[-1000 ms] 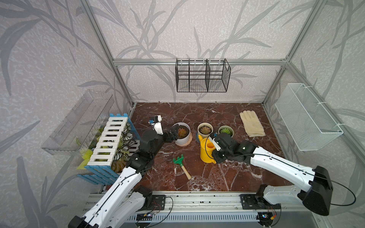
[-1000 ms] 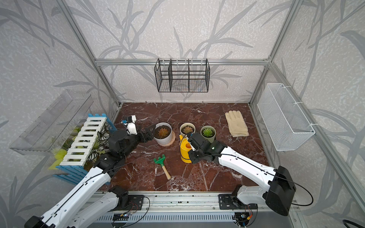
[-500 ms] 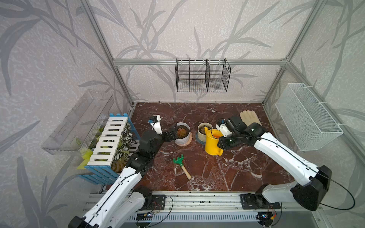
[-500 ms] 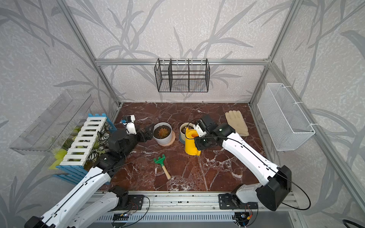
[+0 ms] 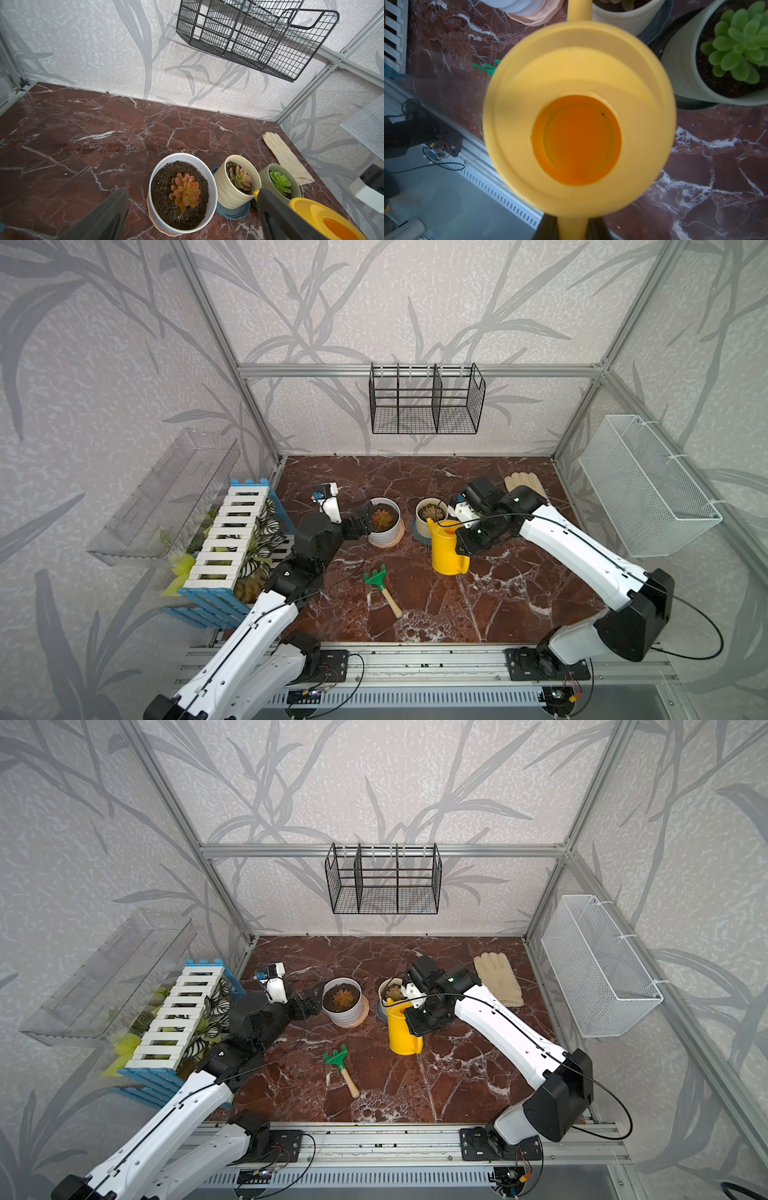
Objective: Water the succulent around the soil edge
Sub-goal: Water the soil of the potted plant with water.
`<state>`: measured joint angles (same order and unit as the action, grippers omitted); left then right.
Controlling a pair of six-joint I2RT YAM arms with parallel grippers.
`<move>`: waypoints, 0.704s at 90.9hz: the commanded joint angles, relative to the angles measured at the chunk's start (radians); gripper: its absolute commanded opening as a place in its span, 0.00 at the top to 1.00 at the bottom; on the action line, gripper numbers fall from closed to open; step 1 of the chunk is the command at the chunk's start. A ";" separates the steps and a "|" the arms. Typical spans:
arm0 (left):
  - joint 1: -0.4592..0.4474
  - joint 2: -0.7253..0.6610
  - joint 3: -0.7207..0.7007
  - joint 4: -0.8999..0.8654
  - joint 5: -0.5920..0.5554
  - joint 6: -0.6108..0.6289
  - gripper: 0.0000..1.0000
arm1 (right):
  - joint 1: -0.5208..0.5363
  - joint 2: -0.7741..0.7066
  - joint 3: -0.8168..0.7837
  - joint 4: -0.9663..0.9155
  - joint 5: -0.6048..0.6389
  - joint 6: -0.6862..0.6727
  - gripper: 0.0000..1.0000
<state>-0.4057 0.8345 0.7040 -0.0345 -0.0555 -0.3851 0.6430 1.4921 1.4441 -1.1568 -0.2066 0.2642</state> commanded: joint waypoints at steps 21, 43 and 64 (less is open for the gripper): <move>-0.001 -0.008 0.040 -0.007 -0.004 0.002 0.00 | -0.013 -0.029 0.013 -0.066 0.062 -0.008 1.00; -0.001 -0.008 0.040 -0.008 -0.007 0.002 0.00 | -0.050 -0.041 0.012 -0.073 0.080 -0.015 1.00; -0.001 -0.005 0.040 -0.010 -0.007 0.004 0.00 | -0.078 -0.038 0.016 -0.086 0.092 -0.030 1.00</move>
<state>-0.4057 0.8345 0.7044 -0.0402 -0.0555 -0.3851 0.5789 1.4837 1.4441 -1.2171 -0.1307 0.2516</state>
